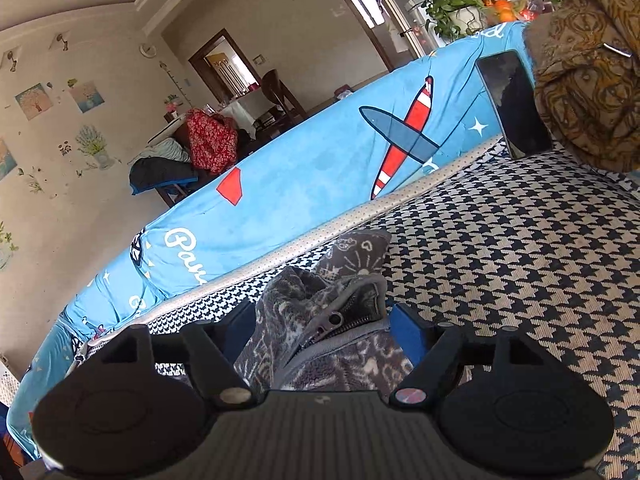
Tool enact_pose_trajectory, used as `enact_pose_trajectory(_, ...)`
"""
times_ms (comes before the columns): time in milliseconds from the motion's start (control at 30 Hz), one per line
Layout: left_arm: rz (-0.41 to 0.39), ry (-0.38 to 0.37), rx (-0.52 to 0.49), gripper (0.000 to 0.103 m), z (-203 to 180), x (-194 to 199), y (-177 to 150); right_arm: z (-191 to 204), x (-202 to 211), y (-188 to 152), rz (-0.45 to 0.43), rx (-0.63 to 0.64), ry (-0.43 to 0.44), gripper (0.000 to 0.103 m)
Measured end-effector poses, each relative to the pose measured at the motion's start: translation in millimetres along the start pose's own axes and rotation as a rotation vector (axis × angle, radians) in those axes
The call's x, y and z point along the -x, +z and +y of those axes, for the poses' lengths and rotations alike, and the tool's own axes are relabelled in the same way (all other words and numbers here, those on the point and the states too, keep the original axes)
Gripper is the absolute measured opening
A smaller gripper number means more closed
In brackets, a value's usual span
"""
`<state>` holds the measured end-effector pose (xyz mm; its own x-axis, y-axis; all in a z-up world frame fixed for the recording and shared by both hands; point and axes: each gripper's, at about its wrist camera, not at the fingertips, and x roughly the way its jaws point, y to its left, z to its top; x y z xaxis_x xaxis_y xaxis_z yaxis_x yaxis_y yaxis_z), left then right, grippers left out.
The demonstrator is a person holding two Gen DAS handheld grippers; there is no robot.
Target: Fold clothes
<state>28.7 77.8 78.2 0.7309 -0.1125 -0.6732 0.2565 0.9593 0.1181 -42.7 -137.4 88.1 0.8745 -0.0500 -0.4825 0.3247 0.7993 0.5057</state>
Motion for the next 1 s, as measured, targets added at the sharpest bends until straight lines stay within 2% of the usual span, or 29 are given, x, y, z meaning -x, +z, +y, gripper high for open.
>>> enact_pose_trajectory(200, 0.012, -0.076, -0.092, 0.103, -3.4, -20.6, -1.8, 6.0, -7.3, -3.9, 0.048, 0.047, -0.002, 0.081)
enact_pose_trajectory(333, 0.026, -0.115, -0.096, 0.103, 0.8, -38.4, -8.8, 9.6, -10.7, -7.1, 0.07, 0.084, 0.001, 0.083)
enact_pose_trajectory(567, 0.055, -0.16, -0.024, 0.103, 7.8, -60.5, -2.5, 6.3, -17.2, -11.5, 0.111, 0.123, -0.006, 0.084)
enact_pose_trajectory(700, 0.035, -0.214, 0.025, 0.103, 23.1, -53.1, 23.1, -5.4, -16.9, -9.3, 0.118, 0.126, -0.031, 0.085)
enact_pose_trajectory(833, 0.055, -0.281, 0.125, 0.103, 43.5, -65.0, 21.1, -26.8, -16.0, -1.5, 0.119, 0.033, -0.022, 0.088)
enact_pose_trajectory(1000, 0.067, -0.299, 0.139, 0.103, 53.6, -77.2, 25.3, -45.3, -16.2, 3.9, 0.133, -0.069, -0.012, 0.089)
